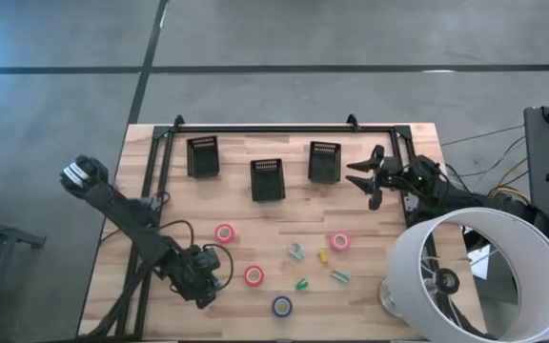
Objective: Pick and place Stapler, Stapler remover, tape
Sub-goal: Put the blue stapler into the left black bin
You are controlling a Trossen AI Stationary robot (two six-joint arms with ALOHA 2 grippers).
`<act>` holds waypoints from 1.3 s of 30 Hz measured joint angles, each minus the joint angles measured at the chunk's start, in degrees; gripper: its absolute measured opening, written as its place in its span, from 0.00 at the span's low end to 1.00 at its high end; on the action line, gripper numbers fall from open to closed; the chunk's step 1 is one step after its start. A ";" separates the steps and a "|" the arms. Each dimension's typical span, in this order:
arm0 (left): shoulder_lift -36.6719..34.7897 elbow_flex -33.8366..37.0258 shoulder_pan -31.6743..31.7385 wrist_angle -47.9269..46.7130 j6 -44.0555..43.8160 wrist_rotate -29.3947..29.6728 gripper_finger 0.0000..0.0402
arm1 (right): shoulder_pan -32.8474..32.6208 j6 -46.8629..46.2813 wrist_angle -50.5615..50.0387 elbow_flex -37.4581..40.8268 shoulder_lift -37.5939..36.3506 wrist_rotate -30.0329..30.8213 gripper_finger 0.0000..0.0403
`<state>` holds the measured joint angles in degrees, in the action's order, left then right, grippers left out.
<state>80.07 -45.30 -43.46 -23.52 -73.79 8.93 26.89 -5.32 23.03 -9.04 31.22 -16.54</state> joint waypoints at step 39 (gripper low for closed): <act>6.24 -3.08 0.26 -4.46 1.28 12.55 0.48 | -9.18 9.01 -0.09 -28.58 46.51 -9.04 0.42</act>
<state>86.30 -48.38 -43.20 -27.97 -72.51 21.48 17.72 3.68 22.94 -37.62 77.73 -25.58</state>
